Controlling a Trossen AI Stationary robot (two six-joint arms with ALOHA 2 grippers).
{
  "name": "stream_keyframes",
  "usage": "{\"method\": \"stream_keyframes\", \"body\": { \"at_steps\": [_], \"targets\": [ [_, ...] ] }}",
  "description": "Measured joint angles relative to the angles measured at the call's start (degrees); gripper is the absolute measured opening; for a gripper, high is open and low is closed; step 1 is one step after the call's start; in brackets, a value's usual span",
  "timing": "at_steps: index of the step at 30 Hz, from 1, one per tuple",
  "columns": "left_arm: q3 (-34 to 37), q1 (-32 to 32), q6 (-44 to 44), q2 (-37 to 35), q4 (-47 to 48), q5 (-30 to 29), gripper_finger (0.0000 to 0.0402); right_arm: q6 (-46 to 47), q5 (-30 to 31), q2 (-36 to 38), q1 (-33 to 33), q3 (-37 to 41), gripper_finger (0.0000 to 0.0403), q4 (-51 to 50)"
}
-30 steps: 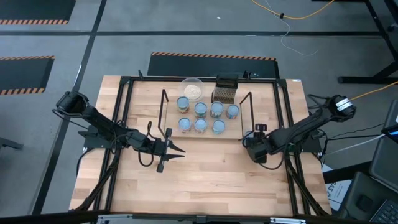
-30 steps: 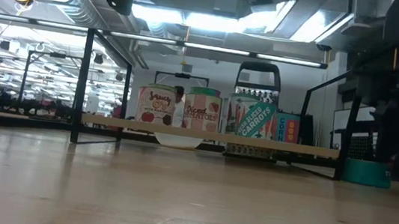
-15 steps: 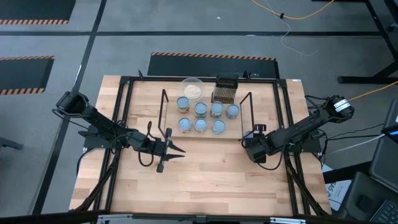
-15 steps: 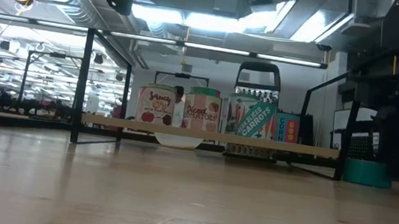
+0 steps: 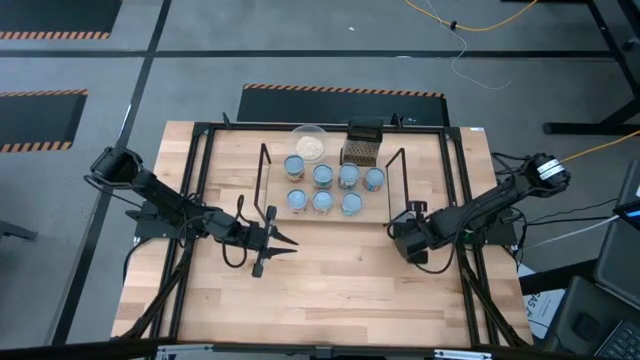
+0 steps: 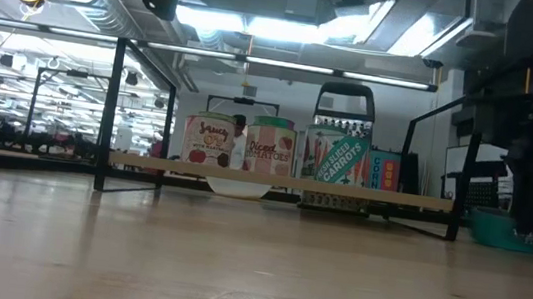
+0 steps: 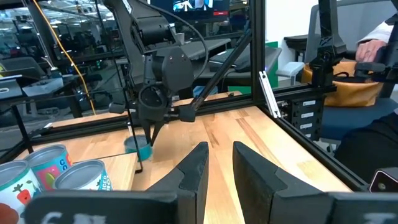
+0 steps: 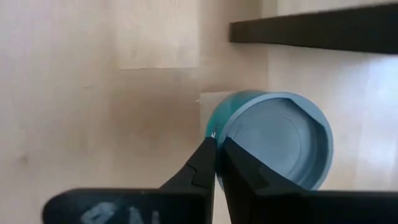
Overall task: Pick and place cans onto a shelf
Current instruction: Put the canned tuna on the shelf
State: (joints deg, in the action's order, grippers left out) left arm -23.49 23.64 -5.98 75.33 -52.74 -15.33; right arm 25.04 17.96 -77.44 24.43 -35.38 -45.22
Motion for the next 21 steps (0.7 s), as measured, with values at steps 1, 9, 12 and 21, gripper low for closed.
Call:
{"method": "stream_keyframes", "body": {
  "at_steps": [1,9,12,21],
  "targets": [
    [0.0,0.01,0.01,0.0,-0.01,0.0,0.0066,-0.01,-0.74,-0.03,0.03,-0.44,0.0023,-0.1],
    [0.0,0.01,0.03,0.02,0.0,0.0,0.0066,-1.17,-12.05,-0.21,0.15,-5.48,0.0022,-0.51],
    [0.0,0.01,0.03,0.02,0.0,0.0,0.0066,0.15,-17.06,-0.19,0.15,-7.35,0.0022,-0.5],
    [0.0,0.02,0.02,0.02,0.0,0.0,0.0066,1.63,-27.68,-0.14,0.26,-16.13,0.0022,0.4]
  ]
}}
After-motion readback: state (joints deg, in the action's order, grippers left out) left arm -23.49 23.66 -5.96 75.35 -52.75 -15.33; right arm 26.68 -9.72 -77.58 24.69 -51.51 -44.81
